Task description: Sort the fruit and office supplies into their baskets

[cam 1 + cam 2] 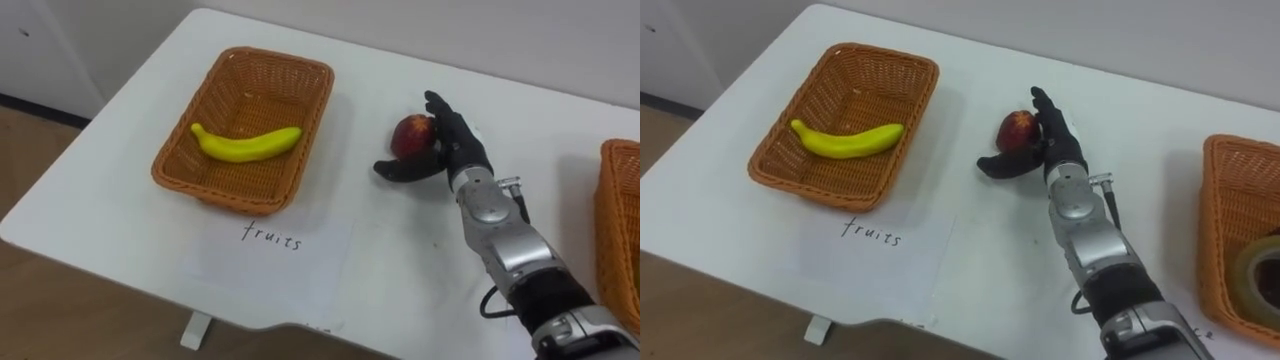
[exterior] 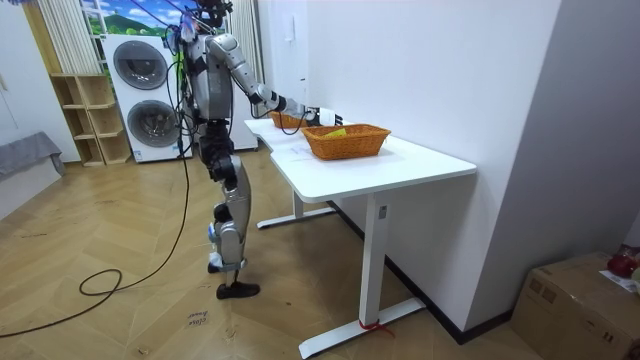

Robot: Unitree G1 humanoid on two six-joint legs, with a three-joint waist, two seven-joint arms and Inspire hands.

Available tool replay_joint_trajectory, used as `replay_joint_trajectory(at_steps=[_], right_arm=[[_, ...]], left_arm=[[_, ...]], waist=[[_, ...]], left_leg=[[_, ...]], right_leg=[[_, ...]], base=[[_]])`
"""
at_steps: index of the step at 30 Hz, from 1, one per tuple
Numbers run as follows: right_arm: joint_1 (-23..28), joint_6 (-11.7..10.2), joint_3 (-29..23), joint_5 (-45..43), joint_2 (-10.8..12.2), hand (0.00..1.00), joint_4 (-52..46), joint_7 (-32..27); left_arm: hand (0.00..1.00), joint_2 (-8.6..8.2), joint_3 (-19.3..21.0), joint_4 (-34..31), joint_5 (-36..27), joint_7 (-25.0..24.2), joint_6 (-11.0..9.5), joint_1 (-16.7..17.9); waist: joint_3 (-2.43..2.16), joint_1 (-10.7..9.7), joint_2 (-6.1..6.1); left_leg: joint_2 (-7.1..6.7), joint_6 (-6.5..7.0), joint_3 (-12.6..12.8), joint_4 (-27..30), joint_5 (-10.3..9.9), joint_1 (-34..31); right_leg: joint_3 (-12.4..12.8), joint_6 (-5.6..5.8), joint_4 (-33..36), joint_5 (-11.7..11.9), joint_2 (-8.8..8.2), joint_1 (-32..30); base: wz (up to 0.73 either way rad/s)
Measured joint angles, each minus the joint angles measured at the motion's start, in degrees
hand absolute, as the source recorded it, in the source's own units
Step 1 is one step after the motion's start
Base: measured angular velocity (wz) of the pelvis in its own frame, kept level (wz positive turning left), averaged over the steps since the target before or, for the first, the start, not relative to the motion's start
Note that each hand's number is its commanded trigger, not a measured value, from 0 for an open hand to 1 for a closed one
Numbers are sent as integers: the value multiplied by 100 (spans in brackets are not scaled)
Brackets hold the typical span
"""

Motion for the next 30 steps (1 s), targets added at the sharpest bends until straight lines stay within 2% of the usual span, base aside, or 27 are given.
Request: replay_joint_trajectory(at_steps=[3,10,15,18,30], right_arm=[[-48,-96,-1,0,0,0,119,4],[-48,-150,-48,-227,0,0,150,54],[-48,-184,-49,-427,1,0,147,62],[-48,-183,-49,-698,10,0,147,8],[-98,-181,-55,-1364,14,0,141,-207]], left_arm=[[0,1,-2,-1,0,0,0,5],[0,-1,-2,11,-4,4,-7,-2],[0,-6,-5,21,-2,11,-40,-15],[0,-5,-164,27,-68,97,-67,-9],[0,-14,-224,-4,-65,-63,-130,80]], waist=[[3,-4,17],[-4,-5,69],[-27,-6,96],[-27,-5,113],[-39,72,91]], left_leg=[[3,0,49,10,0,-20],[4,0,61,0,0,-52],[1,2,67,15,2,-74],[-5,13,68,33,10,-82],[-3,15,81,60,23,-211]], right_leg=[[-1,-5,0,8,0,-14],[-4,-5,15,11,24,-44],[-7,-5,73,11,18,-105],[-9,-5,83,11,1,-110],[14,-8,161,13,-13,-266]], base=[[0],[0],[0],[0],[0]])
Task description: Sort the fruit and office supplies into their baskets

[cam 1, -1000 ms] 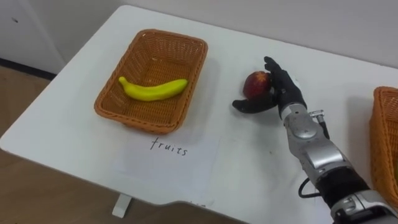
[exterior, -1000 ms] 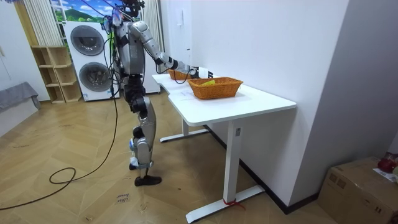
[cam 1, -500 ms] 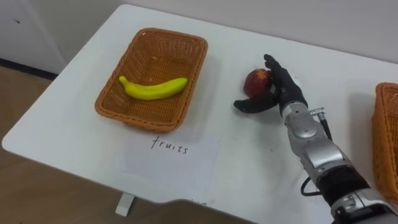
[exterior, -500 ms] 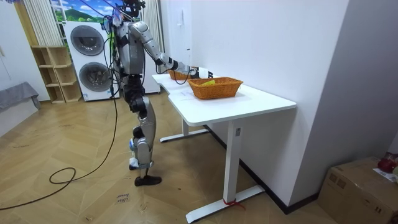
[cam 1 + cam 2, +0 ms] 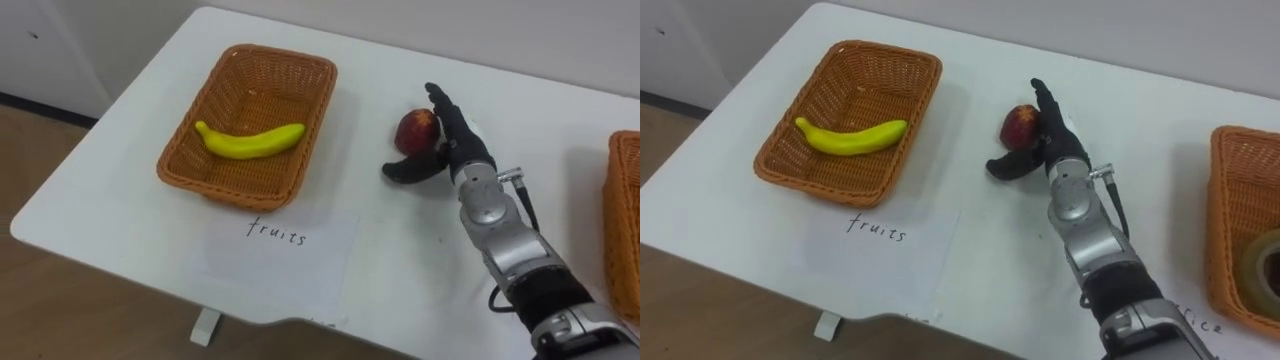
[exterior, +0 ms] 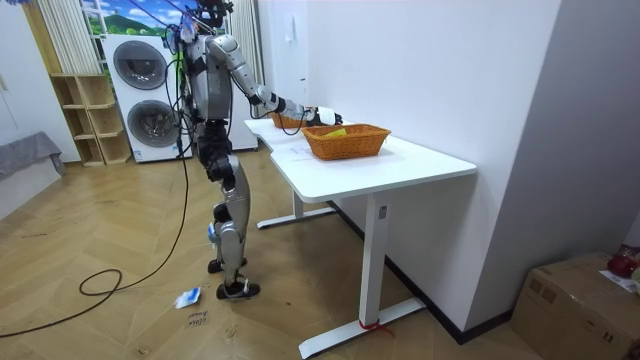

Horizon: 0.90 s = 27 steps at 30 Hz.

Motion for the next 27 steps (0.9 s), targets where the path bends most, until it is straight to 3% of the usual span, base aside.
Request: replay_joint_trajectory(at_steps=[14,27], right_arm=[[-106,92,9,-206,1,0,1,2],[-106,91,14,-203,-56,0,136,-111]], left_arm=[[0,4,0,-8,-11,9,3,7],[0,6,-4,-8,-167,18,-37,1]], waist=[[3,87,-6],[36,86,-69]], left_leg=[[-4,2,-17,74,8,-100],[1,0,5,22,7,-110]], right_leg=[[7,-18,23,11,-3,-74],[-3,-20,31,13,5,-85]], base=[[0],[0]])
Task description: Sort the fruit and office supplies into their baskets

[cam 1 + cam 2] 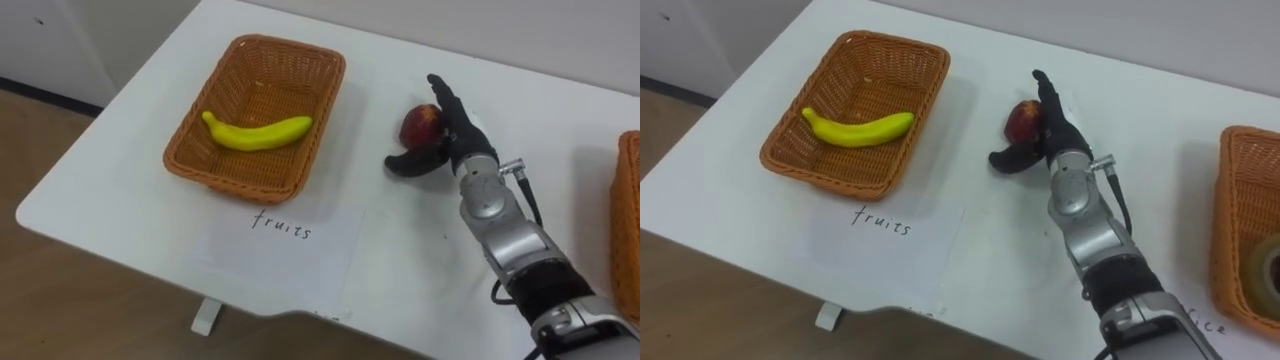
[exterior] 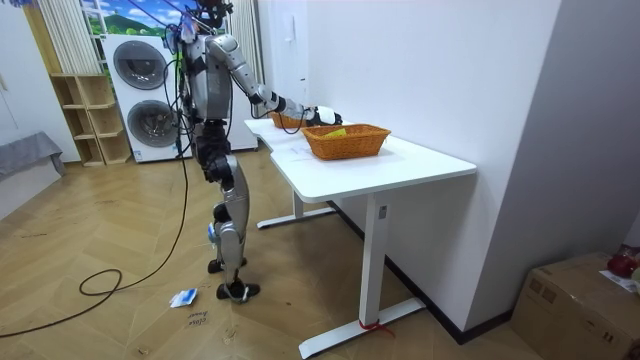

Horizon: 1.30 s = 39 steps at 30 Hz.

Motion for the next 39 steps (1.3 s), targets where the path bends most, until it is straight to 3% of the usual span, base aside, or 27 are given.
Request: replay_joint_trajectory(at_steps=[8,16,17,18,19,39], right_arm=[[-13,-13,0,7,-49,0,86,-9],[-14,-17,0,5,-48,0,116,-20],[-14,-17,0,5,-49,7,116,-20],[-14,-17,-1,5,-49,41,116,-19],[-14,-17,-2,5,-49,100,116,-19],[-426,-196,51,-171,-145,100,797,-126]], left_arm=[[0,1,-2,0,1,18,-50,-5],[0,2,-2,1,2,54,-55,-4],[0,2,-2,1,3,54,-55,-4],[0,2,-2,2,3,54,-55,-4],[0,2,-2,5,3,54,-55,-4],[0,54,-227,278,2,-6,-89,-299]], waist=[[0,0,-46],[42,13,-58],[48,13,-50],[51,14,-45],[53,14,-41],[58,21,-78]], left_leg=[[2,0,24,-22,2,20],[-2,0,-11,43,2,-5],[-2,-1,-20,46,1,-13],[-1,-2,-27,43,0,-25],[-1,-3,-28,40,0,-38],[-4,-4,-56,57,5,5]], right_leg=[[16,0,-6,0,1,-8],[8,0,-5,0,-4,-1],[5,-2,-3,1,-3,-1],[1,-5,-2,3,-1,-1],[-13,-6,-2,4,0,-3],[-6,-8,-5,5,-10,20]], base=[[0],[0],[3],[4],[3],[0]])
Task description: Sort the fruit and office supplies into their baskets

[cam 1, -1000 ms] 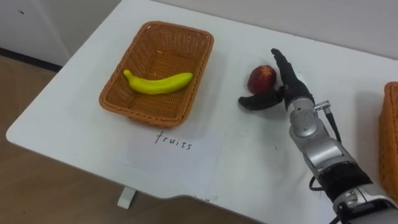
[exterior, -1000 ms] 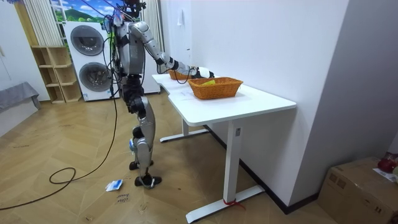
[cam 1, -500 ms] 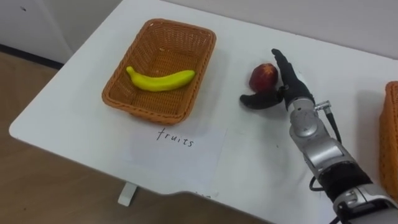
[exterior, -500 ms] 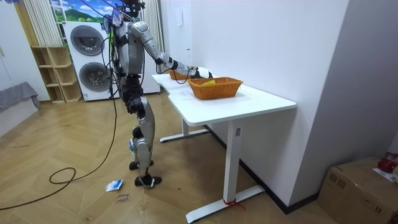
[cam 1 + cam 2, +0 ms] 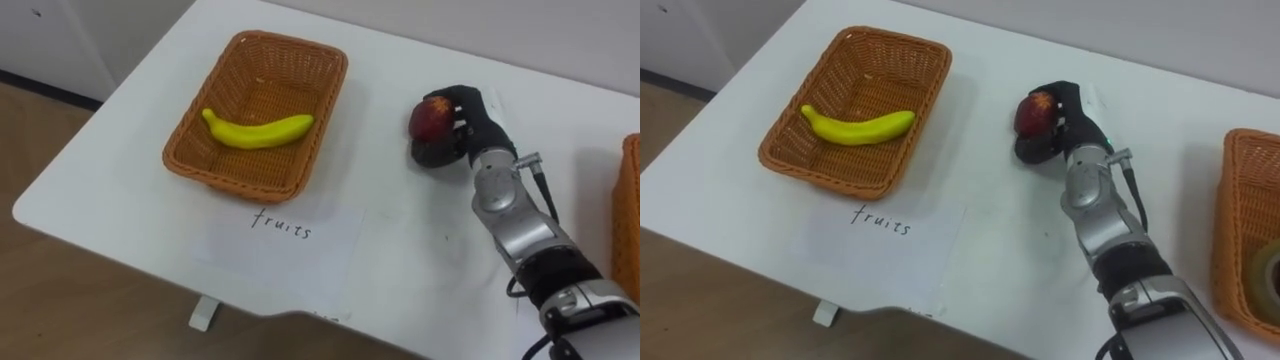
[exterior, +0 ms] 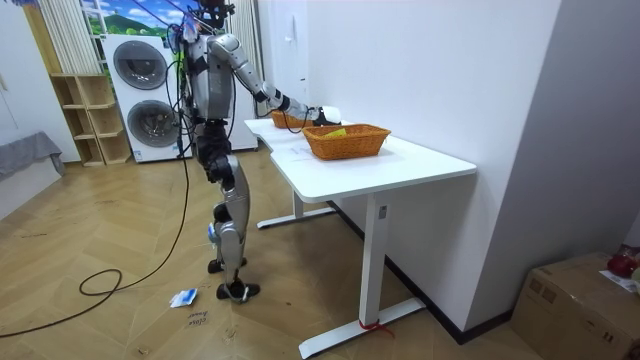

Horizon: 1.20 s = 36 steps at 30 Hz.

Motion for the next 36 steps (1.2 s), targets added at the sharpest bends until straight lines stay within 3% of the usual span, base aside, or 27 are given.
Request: replay_joint_trajectory(at_steps=[4,13,26,36], right_arm=[[2,-8,3,3,9,100,15,38],[13,0,9,-3,8,100,20,144],[11,13,55,97,7,100,18,194],[19,70,36,257,1,100,-174,197]], left_arm=[[0,12,0,11,-1,-20,-3,-33],[0,67,0,-42,4,-113,-6,-38],[0,101,13,-54,9,-109,-24,-38],[0,124,150,-57,63,-63,-5,-19]], waist=[[15,10,-44],[-3,1,-90],[-7,4,-83],[-52,-30,-12]], left_leg=[[0,-1,22,8,1,-9],[2,-2,19,3,-1,2],[4,-2,32,14,0,31],[7,-2,52,1,1,65]], right_leg=[[20,0,7,0,-4,-13],[10,0,69,0,2,-31],[1,-1,72,0,2,-7],[4,-1,71,1,-1,7]], base=[[-1],[0],[0],[0]])
